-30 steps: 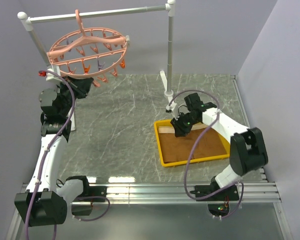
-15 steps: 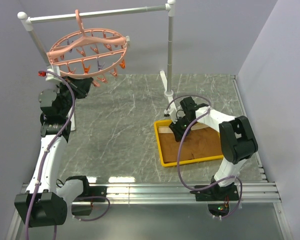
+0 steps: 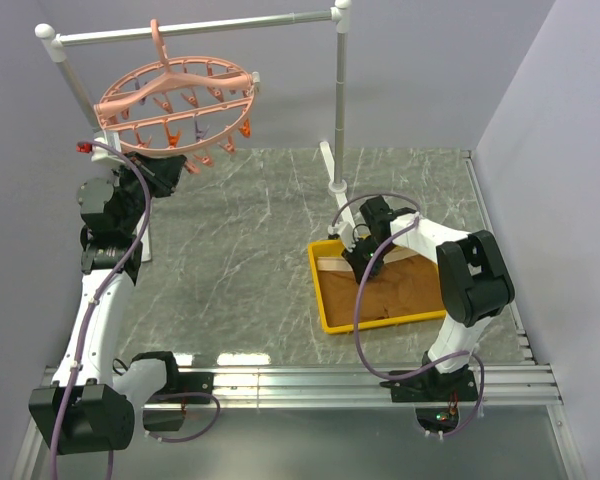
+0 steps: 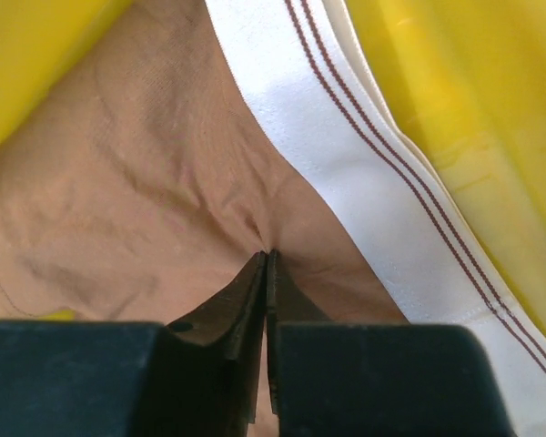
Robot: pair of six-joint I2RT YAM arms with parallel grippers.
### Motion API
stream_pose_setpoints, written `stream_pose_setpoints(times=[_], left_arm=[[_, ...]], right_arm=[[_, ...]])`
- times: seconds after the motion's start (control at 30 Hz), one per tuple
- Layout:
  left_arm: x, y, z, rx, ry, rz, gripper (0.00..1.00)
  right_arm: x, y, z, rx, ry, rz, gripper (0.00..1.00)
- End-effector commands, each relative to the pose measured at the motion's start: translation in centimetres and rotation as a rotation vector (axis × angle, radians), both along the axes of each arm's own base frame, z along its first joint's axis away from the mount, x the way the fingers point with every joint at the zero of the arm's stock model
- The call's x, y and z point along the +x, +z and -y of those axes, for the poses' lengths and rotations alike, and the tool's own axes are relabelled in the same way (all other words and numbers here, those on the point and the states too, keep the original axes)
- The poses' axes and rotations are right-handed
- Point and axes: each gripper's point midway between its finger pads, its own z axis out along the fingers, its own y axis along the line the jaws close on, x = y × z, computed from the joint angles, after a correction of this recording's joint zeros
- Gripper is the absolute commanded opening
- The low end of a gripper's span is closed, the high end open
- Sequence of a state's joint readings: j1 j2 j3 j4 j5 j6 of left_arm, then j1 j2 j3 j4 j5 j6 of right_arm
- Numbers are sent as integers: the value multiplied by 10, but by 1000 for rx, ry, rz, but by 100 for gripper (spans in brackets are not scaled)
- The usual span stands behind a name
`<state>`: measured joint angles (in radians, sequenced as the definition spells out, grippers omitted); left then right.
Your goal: Clip the underwear to the hanger
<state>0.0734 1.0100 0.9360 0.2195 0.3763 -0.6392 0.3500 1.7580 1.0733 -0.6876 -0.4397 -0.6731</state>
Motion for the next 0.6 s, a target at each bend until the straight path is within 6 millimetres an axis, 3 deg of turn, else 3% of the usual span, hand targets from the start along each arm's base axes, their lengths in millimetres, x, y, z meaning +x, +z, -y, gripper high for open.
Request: stream_pose_setpoints(times=[0.0,0.13,0.3,0.43,0.57], left_arm=[[-2,26,-3,19,16,80,0],[-2,27,-3,20,13,82,0],[-2,28,-2,22,11,84,0],[-2,26,-3,23,10,79,0],[-2,28,-3,26,11,82,0]], right_arm=[[-14,18,-5,40,57,-30,6],[-37,28,-5,41,90,-114,4],[-51,23,-4,31,114,-160,7],[-33,32,-15,74,101,-103,32],[-13,50,-25,122,105,-22,41]])
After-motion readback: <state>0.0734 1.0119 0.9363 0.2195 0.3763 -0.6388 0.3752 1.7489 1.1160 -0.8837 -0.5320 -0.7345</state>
